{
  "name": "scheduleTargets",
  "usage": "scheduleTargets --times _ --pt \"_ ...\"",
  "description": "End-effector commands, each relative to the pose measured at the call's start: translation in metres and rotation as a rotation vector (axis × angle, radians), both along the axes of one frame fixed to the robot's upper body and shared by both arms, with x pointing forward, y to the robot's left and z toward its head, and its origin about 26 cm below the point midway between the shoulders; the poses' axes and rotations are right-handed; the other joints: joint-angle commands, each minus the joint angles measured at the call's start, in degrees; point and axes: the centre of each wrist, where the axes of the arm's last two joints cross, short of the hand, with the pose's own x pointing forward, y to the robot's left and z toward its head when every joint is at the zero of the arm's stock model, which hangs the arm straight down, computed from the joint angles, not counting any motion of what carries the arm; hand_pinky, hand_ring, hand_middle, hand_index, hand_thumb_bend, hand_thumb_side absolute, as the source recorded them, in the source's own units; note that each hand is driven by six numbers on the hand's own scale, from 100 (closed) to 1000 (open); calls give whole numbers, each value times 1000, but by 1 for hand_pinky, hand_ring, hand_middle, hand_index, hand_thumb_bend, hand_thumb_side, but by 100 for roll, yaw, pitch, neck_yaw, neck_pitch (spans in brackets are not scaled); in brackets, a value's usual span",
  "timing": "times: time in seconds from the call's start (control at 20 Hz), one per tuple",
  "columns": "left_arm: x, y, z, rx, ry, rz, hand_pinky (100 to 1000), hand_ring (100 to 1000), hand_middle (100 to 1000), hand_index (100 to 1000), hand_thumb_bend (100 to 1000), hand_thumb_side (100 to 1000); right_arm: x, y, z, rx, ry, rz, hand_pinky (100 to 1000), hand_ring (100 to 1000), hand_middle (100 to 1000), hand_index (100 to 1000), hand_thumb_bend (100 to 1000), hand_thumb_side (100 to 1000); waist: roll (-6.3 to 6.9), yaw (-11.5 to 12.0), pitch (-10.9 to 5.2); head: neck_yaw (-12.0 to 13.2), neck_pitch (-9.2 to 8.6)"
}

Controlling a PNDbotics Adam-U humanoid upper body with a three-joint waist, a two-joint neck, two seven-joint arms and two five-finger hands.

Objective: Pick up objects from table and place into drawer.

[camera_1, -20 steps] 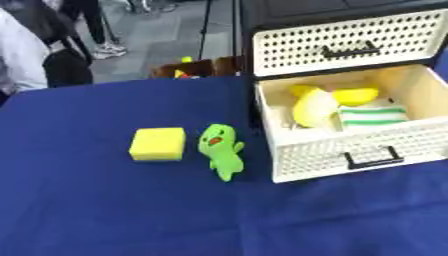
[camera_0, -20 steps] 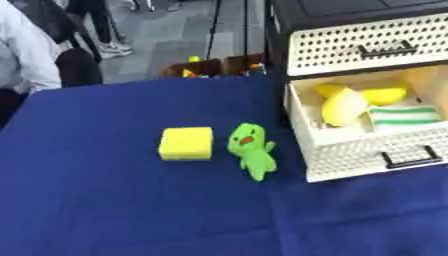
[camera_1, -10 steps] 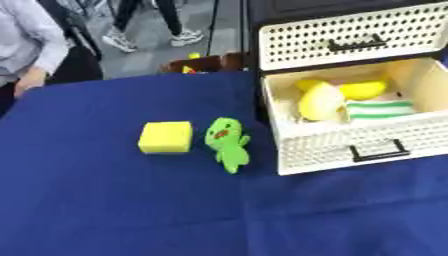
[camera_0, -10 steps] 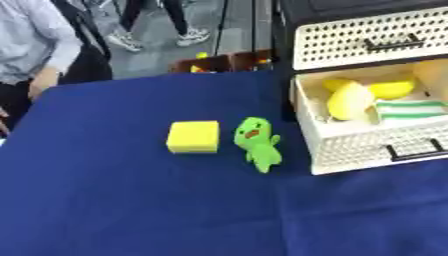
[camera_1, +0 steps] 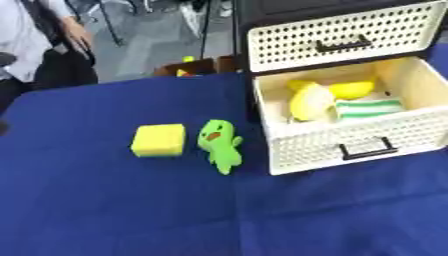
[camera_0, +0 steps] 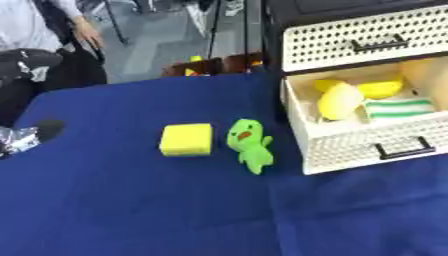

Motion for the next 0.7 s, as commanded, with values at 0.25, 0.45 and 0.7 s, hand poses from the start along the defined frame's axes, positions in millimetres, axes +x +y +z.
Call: scheduleTargets --times 0.25,0.45,0.7 --pt "28 17 16 142 143 34 788 911 904 1000 532 700 -2 3 5 -4 -12 21 479 590 543 759 100 983 38 -110 -120 78 -66" --pt "43 8 21 122 174 63 769 892 877 995 563 679 -1 5 4 -2 5 26 478 587 540 750 100 981 82 -177 -122 121 -68" --pt "61 -10 23 152 218 84 754 864 841 982 599 692 0 7 3 -2 25 32 477 584 536 743 100 979 125 -252 -151 180 -70"
